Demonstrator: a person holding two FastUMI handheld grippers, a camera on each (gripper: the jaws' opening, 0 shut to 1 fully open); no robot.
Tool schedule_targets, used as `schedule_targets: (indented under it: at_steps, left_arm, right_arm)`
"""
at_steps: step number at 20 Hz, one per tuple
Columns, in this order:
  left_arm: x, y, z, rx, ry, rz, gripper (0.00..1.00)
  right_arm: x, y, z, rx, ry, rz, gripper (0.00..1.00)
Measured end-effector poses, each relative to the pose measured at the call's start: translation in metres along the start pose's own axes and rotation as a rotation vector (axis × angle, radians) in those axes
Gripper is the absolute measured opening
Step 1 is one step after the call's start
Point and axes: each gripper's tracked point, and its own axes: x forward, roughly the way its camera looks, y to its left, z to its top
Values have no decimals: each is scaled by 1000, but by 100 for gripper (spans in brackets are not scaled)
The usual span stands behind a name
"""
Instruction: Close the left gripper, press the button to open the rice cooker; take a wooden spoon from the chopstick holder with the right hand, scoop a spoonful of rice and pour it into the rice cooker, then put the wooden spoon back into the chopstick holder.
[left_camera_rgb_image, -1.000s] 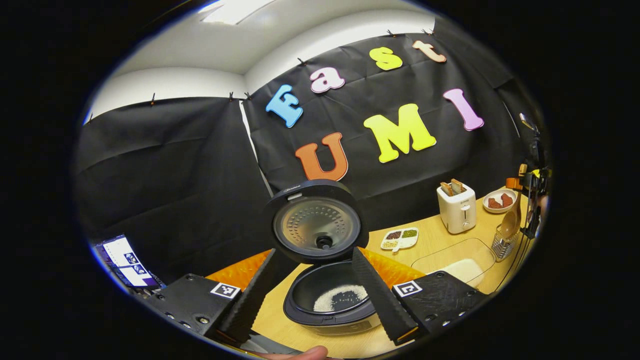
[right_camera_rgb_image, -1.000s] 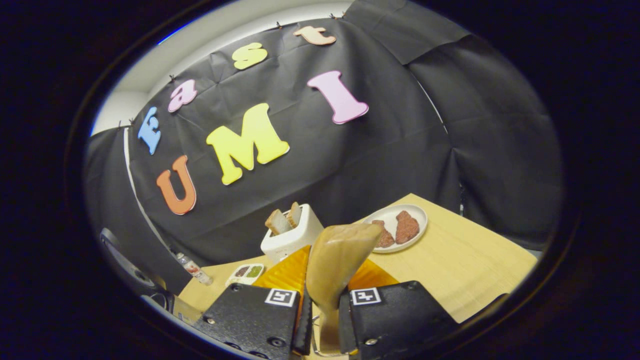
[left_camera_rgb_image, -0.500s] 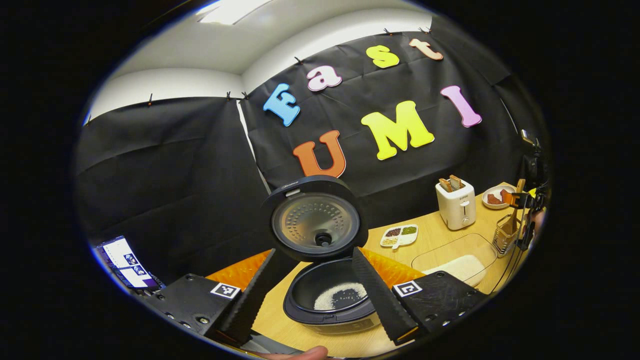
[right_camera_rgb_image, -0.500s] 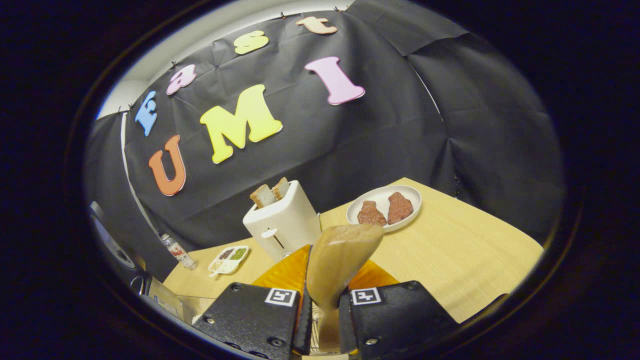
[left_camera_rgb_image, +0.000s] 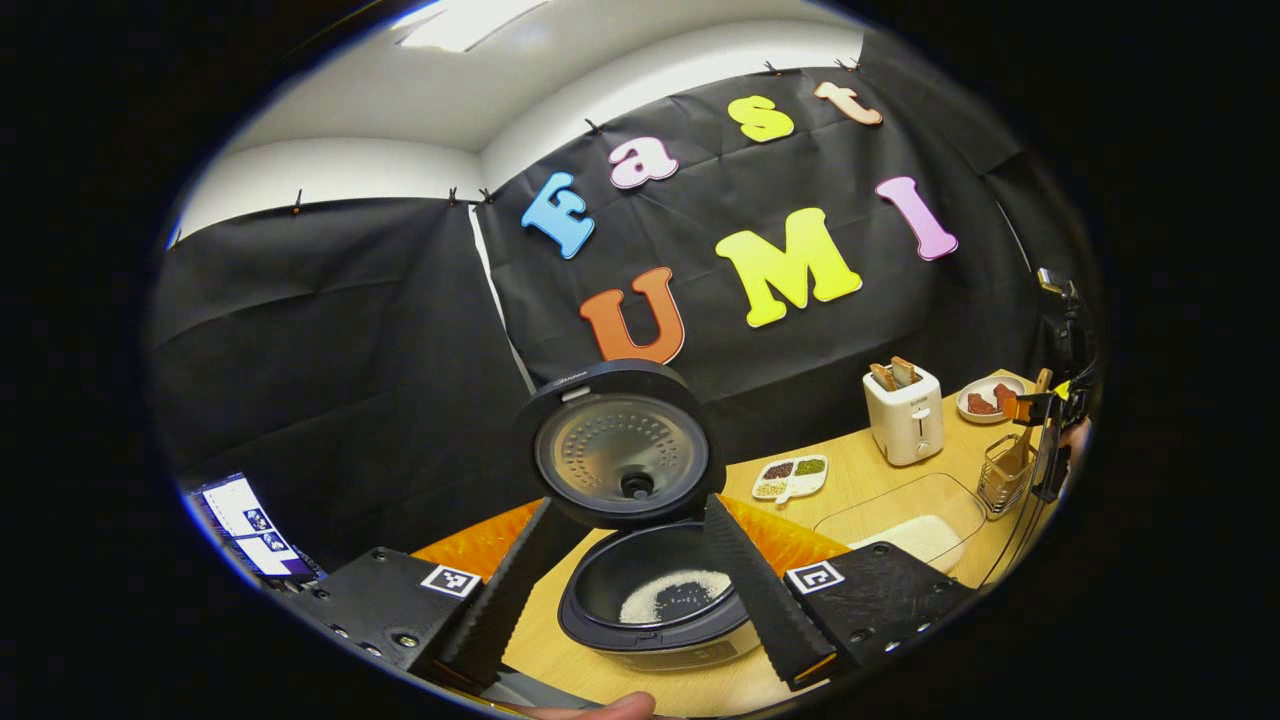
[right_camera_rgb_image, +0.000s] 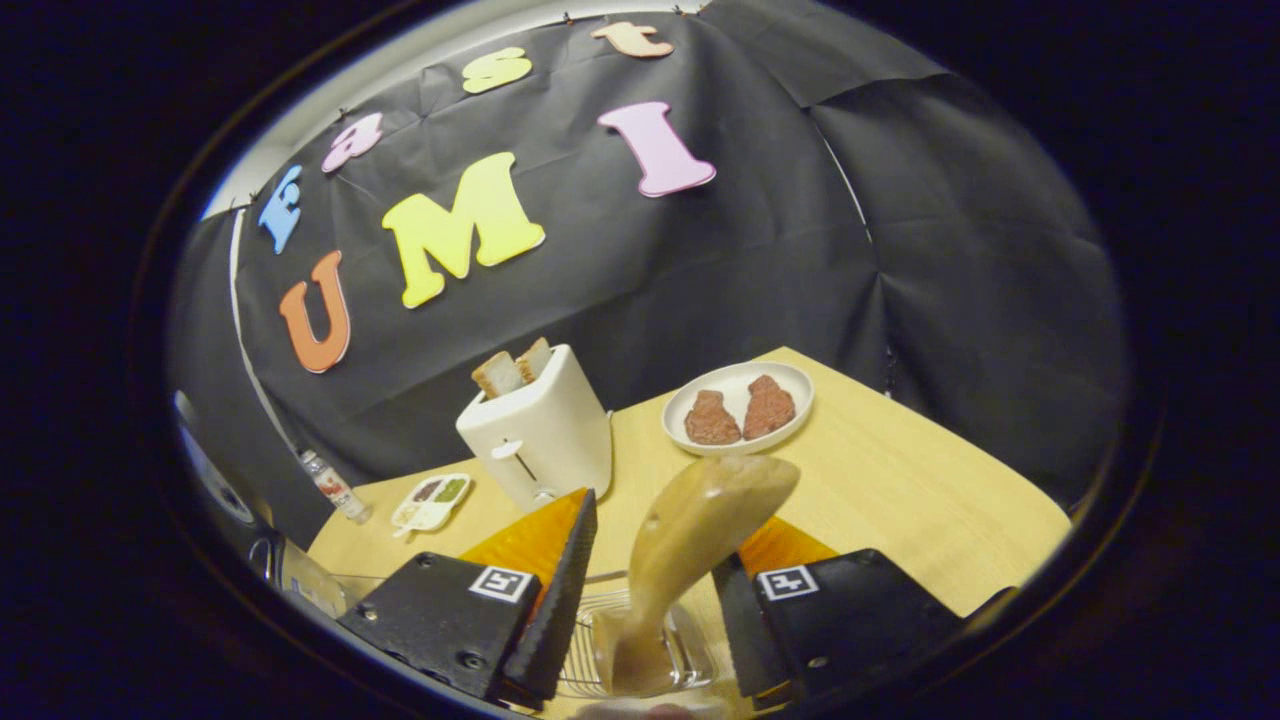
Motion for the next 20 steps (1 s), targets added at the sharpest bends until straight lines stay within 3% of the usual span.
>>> schedule_targets:
  at_steps: [1, 2, 4, 9, 10, 12, 13, 15, 16, 17, 20]
  left_arm:
    - [0, 0, 1, -3, -2, -2, 96]
    - [0, 0, 1, -4, -3, -1, 96]
    - [0, 0, 4, -5, -5, -1, 96]
    - [6, 5, 15, -20, -10, 5, 96]
    - [8, 7, 18, -31, -10, 8, 96]
    - [15, 11, 28, -50, -10, 13, 95]
    - [21, 14, 34, -54, -13, 14, 95]
    - [33, 22, 52, -59, -32, 26, 95]
    - [41, 26, 62, -66, -43, 26, 95]
    - [48, 28, 72, -79, -49, 23, 95]
    - [72, 36, 99, -162, -43, -9, 95]
  right_arm:
    - [-3, -6, 0, -12, 5, -17, 72]
    - [-4, -13, 1, -19, 9, -39, 92]
    - [-12, -24, 0, -14, 24, -64, 98]
    - [-65, -29, 31, -61, -33, -79, 100]
    - [-81, -23, 41, -75, -46, -71, 95]
    - [-111, -11, 57, -128, -69, -54, 99]
    - [-126, -7, 67, -162, -85, -47, 96]
    - [-158, 10, 83, -219, -107, -19, 99]
    - [-171, 18, 87, -254, -109, 3, 96]
    - [-185, 27, 90, -277, -108, 21, 100]
    - [-218, 56, 97, -296, -102, 93, 100]
